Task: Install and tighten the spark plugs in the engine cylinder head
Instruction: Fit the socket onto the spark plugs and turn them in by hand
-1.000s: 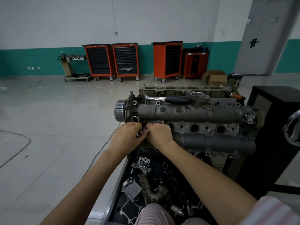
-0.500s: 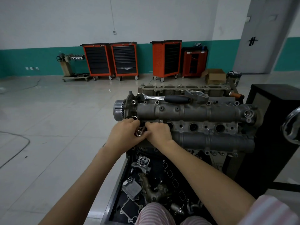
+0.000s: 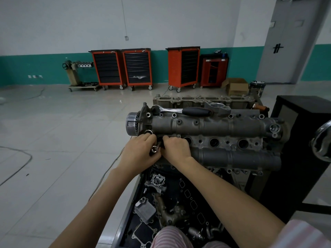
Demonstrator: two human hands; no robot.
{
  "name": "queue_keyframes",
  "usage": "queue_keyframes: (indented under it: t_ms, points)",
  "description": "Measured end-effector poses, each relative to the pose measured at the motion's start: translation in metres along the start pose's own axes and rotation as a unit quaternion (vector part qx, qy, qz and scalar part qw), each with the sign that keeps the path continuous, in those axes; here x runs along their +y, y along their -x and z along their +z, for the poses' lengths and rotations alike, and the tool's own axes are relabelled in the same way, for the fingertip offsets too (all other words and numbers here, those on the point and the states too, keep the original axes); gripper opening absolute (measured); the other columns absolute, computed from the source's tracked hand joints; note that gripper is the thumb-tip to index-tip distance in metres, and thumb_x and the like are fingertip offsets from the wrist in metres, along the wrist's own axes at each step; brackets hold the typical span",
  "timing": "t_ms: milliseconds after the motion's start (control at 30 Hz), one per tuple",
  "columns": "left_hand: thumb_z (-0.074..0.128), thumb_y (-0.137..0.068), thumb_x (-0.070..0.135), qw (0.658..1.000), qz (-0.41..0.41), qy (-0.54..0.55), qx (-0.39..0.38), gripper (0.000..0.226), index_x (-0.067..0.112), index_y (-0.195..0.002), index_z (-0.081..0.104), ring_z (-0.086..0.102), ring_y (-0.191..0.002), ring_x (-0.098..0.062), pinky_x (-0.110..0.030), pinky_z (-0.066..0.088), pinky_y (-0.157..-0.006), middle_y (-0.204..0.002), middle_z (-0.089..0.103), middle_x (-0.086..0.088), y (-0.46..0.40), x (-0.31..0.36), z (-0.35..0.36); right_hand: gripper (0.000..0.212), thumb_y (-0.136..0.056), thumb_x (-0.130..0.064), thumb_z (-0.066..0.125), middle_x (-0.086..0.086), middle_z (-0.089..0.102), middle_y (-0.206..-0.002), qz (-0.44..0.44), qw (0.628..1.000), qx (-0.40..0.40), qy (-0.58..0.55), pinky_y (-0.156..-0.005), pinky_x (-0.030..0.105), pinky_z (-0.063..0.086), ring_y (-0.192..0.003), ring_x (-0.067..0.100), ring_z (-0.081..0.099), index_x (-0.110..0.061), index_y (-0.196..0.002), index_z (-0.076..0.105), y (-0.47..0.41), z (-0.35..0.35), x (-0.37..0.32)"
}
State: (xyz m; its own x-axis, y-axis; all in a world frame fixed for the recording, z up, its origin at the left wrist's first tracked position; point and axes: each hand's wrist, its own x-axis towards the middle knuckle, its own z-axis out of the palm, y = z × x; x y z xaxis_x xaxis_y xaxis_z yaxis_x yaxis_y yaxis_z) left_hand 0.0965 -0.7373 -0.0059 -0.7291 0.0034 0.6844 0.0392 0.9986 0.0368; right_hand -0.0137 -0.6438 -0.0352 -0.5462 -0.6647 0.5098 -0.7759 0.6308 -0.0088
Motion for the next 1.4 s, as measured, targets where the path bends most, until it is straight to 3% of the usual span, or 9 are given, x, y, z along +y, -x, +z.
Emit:
queue_keyframes:
  t_ms: [133, 267, 367, 567, 833, 900, 1033, 1233, 1400]
  points:
    - [0.076, -0.073, 0.017, 1.0, 0.013, 0.014, 0.009, 0.033, 0.011, -0.065, 0.045, 0.043, -0.052, -0.018, -0.027, 0.029, -0.05, -0.059, 0.047, -0.001, 0.001, -0.003, 0.004, 0.02, -0.09, -0.023, 0.042, 0.01, 0.067, -0.091, -0.017, 1.0, -0.006, -0.005, -0.055, 0.03, 0.029, -0.084, 0.03, 0.062, -0.009, -0.096, 0.055, 0.0, -0.001, -0.001]
    - [0.075, -0.075, 0.033, 0.999, -0.023, 0.01, 0.031, 0.041, 0.017, -0.06, 0.04, 0.036, -0.048, -0.013, -0.017, 0.019, -0.046, -0.054, 0.043, 0.004, 0.001, -0.006, 0.005, 0.022, -0.091, -0.023, 0.042, 0.009, 0.067, -0.091, -0.003, 1.0, 0.009, -0.027, -0.057, 0.029, 0.029, -0.084, 0.03, 0.062, -0.01, -0.094, 0.059, 0.0, 0.0, 0.0]
    - [0.077, -0.076, 0.026, 0.999, -0.004, -0.01, 0.031, 0.039, 0.013, -0.052, 0.048, 0.047, -0.047, -0.021, -0.023, 0.028, -0.047, -0.05, 0.048, -0.001, 0.002, -0.008, 0.011, 0.025, -0.09, -0.026, 0.044, 0.011, 0.067, -0.09, 0.0, 0.999, 0.016, -0.035, -0.057, 0.03, 0.029, -0.082, 0.032, 0.062, -0.009, -0.091, 0.061, 0.002, 0.001, -0.002]
    - [0.043, -0.082, 0.037, 0.999, -0.024, 0.025, 0.041, 0.027, 0.014, -0.068, 0.046, 0.046, -0.057, -0.019, -0.028, 0.03, -0.054, -0.064, 0.049, 0.003, 0.007, -0.007, 0.012, 0.034, -0.089, -0.037, 0.044, 0.012, 0.066, -0.089, 0.006, 0.999, 0.02, -0.025, -0.056, 0.029, 0.029, -0.08, 0.031, 0.063, -0.006, -0.094, 0.058, 0.002, 0.003, 0.0]
    - [0.069, -0.08, 0.039, 0.997, -0.066, -0.028, 0.041, 0.045, 0.022, -0.059, 0.034, 0.045, -0.051, -0.018, -0.028, 0.029, -0.052, -0.051, 0.047, 0.003, 0.002, 0.0, 0.02, 0.018, -0.088, -0.018, 0.047, 0.012, 0.069, -0.084, -0.008, 1.0, 0.012, -0.013, -0.055, 0.028, 0.031, -0.075, 0.031, 0.065, -0.007, -0.09, 0.061, 0.002, -0.001, -0.001]
    - [0.061, -0.084, 0.039, 0.996, -0.06, -0.036, 0.056, 0.044, 0.02, -0.054, 0.035, 0.049, -0.05, -0.021, -0.028, 0.028, -0.05, -0.048, 0.049, 0.001, 0.002, 0.0, 0.02, 0.017, -0.085, -0.017, 0.052, 0.013, 0.069, -0.077, 0.001, 0.999, 0.034, -0.018, -0.053, 0.028, 0.031, -0.068, 0.032, 0.066, -0.005, -0.083, 0.064, 0.003, -0.001, -0.002]
    - [0.043, -0.085, 0.04, 0.997, -0.043, -0.032, 0.055, 0.04, 0.016, -0.053, 0.043, 0.048, -0.049, -0.02, -0.026, 0.026, -0.051, -0.049, 0.048, 0.002, 0.004, -0.002, 0.018, 0.027, -0.091, -0.027, 0.042, 0.012, 0.067, -0.089, 0.007, 1.0, 0.017, -0.019, -0.056, 0.03, 0.03, -0.08, 0.032, 0.064, -0.007, -0.093, 0.06, 0.0, 0.001, -0.001]
    - [0.064, -0.084, 0.025, 0.997, -0.076, 0.026, 0.02, 0.026, 0.017, -0.073, 0.042, 0.044, -0.06, -0.018, -0.029, 0.028, -0.057, -0.065, 0.044, 0.007, 0.009, -0.007, 0.019, 0.03, -0.089, -0.032, 0.046, 0.014, 0.067, -0.09, -0.001, 1.0, 0.008, -0.004, -0.057, 0.03, 0.03, -0.082, 0.032, 0.063, -0.005, -0.097, 0.057, -0.001, 0.001, 0.0]
    - [0.061, -0.085, 0.039, 0.996, -0.09, 0.017, 0.021, 0.036, 0.02, -0.066, 0.037, 0.042, -0.061, -0.015, -0.028, 0.029, -0.056, -0.06, 0.038, 0.012, 0.008, -0.001, 0.019, 0.022, -0.091, -0.02, 0.039, 0.011, 0.066, -0.094, -0.027, 1.0, 0.0, 0.01, -0.058, 0.03, 0.031, -0.086, 0.029, 0.063, -0.009, -0.1, 0.056, 0.0, 0.001, 0.0]
